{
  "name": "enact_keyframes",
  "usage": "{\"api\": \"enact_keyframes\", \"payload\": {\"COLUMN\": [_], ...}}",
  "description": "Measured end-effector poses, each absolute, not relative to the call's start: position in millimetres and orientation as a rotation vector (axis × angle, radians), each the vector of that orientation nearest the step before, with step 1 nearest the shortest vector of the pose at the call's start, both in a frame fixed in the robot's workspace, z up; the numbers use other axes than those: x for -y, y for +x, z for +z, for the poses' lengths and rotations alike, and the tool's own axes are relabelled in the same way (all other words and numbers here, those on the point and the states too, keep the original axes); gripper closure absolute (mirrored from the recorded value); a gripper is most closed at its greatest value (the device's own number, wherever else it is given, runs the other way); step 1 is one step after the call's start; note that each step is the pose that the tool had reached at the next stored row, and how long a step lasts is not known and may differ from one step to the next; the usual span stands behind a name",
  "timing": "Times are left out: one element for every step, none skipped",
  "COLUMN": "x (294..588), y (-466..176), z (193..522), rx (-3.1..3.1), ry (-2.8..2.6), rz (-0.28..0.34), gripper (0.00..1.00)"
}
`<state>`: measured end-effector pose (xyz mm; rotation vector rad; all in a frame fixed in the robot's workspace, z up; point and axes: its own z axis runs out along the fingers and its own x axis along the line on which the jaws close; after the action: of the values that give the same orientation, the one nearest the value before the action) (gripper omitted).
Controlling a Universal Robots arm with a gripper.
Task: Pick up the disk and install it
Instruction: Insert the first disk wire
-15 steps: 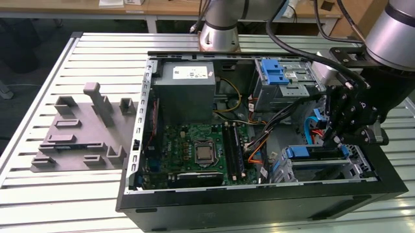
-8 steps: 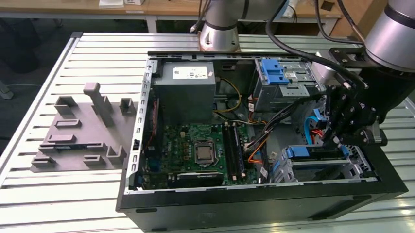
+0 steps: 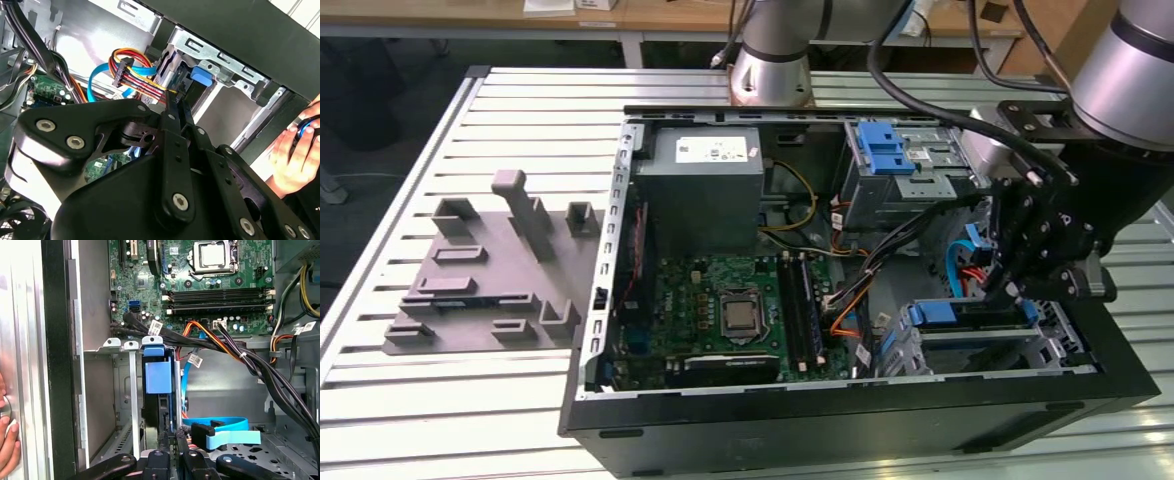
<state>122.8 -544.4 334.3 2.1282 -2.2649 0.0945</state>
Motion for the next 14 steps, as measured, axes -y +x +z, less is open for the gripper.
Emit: {"api": "enact_keyframes", "payload": {"x": [544.6, 545.0, 545.3, 545.8, 546.0, 546.1, 546.1, 546.2, 546.2, 546.2, 546.2, 546.2, 546.2, 546.2], "y": [122.8, 122.8, 122.8, 122.9, 122.9, 122.9, 122.9, 122.9, 122.9, 122.9, 122.9, 122.9, 122.9, 122.9], "z": [334.0, 333.8, 333.6, 333.3, 333.1, 332.9, 332.8, 332.7, 332.5, 332.4, 332.2, 332.1, 331.9, 331.6], "rx": [2.265, 2.265, 2.266, 2.266, 2.266, 2.266, 2.266, 2.266, 2.266, 2.267, 2.267, 2.267, 2.267, 2.268], "ry": [2.128, 2.127, 2.127, 2.127, 2.127, 2.127, 2.127, 2.126, 2.126, 2.126, 2.125, 2.125, 2.125, 2.125], "rz": [0.094, 0.094, 0.094, 0.094, 0.094, 0.094, 0.094, 0.094, 0.094, 0.094, 0.094, 0.094, 0.094, 0.094], "gripper": [0.83, 0.83, 0.83, 0.83, 0.83, 0.83, 0.83, 0.83, 0.83, 0.83, 0.83, 0.83, 0.83, 0.83]}}
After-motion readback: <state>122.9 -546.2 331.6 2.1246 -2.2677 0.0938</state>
